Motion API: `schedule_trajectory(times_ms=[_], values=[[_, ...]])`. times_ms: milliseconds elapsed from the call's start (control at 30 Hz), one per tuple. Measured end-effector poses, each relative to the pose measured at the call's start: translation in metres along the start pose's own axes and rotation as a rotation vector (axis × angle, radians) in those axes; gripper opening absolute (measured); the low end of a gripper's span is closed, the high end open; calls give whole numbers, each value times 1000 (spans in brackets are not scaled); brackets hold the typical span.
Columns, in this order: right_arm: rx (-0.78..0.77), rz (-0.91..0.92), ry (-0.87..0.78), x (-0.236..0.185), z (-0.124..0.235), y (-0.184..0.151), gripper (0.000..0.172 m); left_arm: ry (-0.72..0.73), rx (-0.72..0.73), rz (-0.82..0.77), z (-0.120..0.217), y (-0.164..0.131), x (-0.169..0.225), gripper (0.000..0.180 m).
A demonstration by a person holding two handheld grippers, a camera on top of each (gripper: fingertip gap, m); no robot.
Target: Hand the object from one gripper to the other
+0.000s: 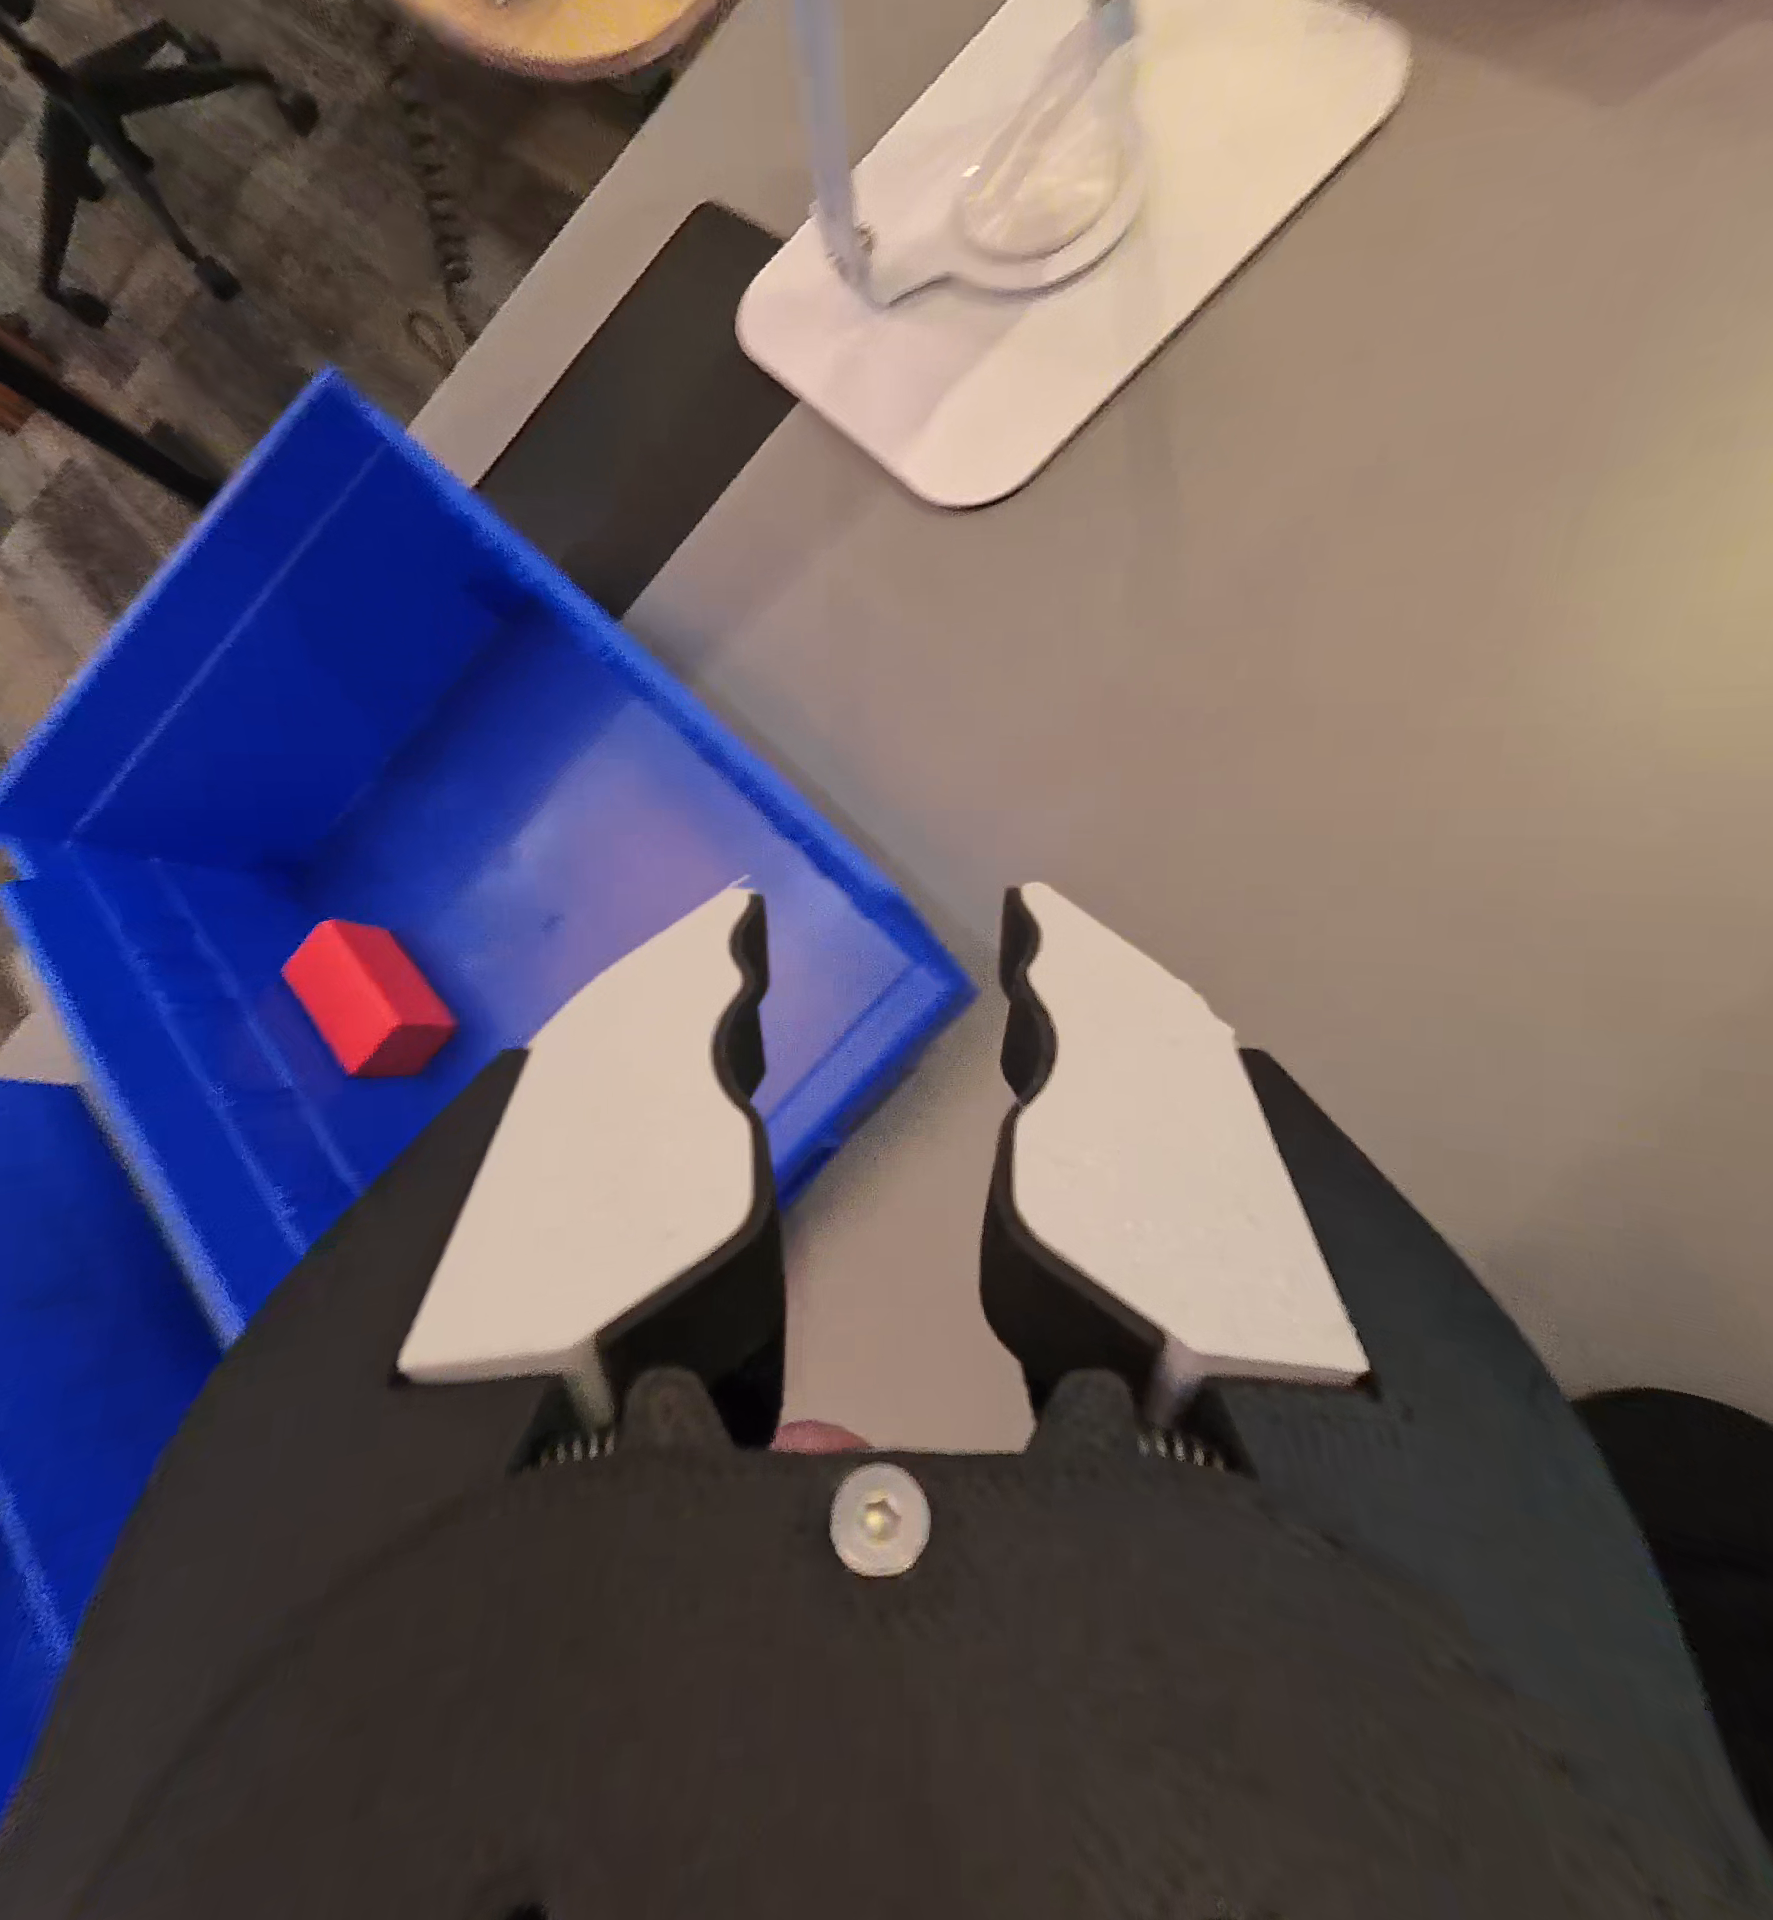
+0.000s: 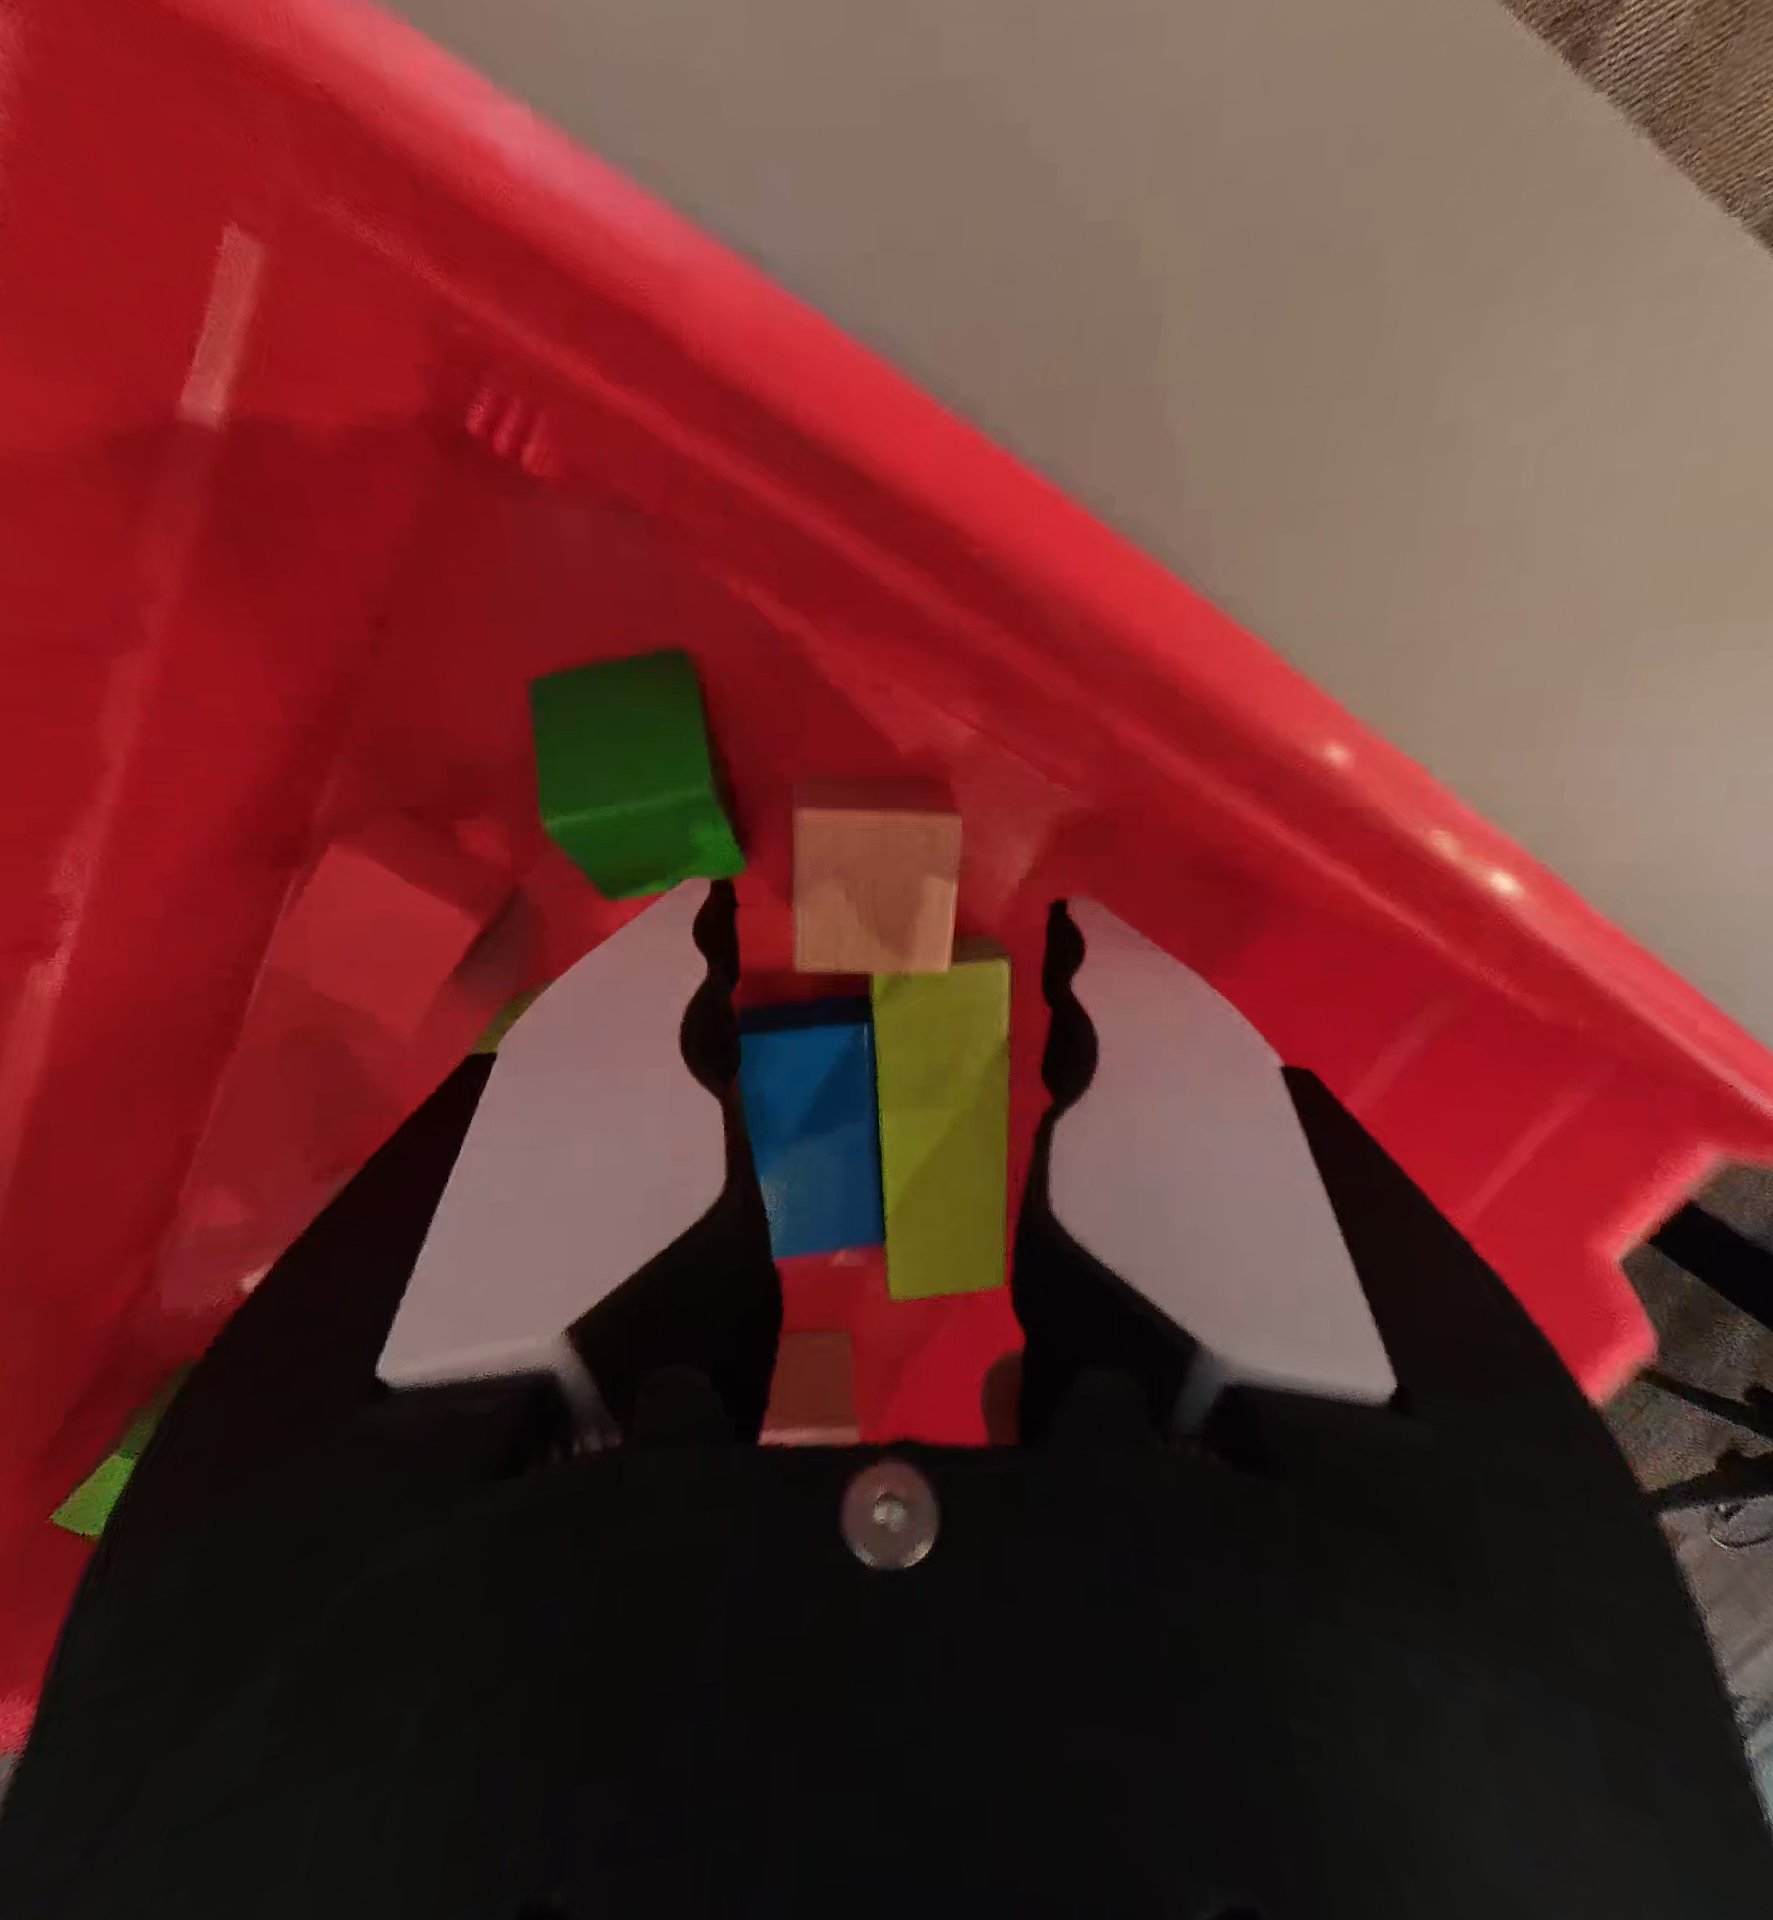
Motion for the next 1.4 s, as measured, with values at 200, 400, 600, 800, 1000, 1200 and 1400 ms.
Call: schedule_trajectory(times_ms=[200,400,600,800,1000,1200,1400], values=[[282,4,71,-42,85,-12,54,79,-190,-144,-42,-10,-77,58],[494,123,75,-102,167,-14,52,159,-578,-212,-107,-47,-156,66],[544,260,29,-144,190,-7,49,168,-893,-122,-148,-86,-177,66],[536,302,47,-155,186,-3,49,160,-845,-60,-150,-87,-166,59],[548,317,67,-159,189,-4,49,64,-681,-23,-130,-67,-132,53],[556,335,68,-165,193,-5,50,66,-667,354,-133,-79,-129,83],[579,354,77,-169,197,-5,50,35,-598,561,-144,-90,-134,50]])
Point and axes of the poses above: each gripper's, where its closed fingertips meet, z back along the fingers, y out of its top, x = y × z across the jaws, the point moved 8 cm from there along z, back along the fingers, and after that the axes turned 8 degrees about x, right-handed, at the moved point
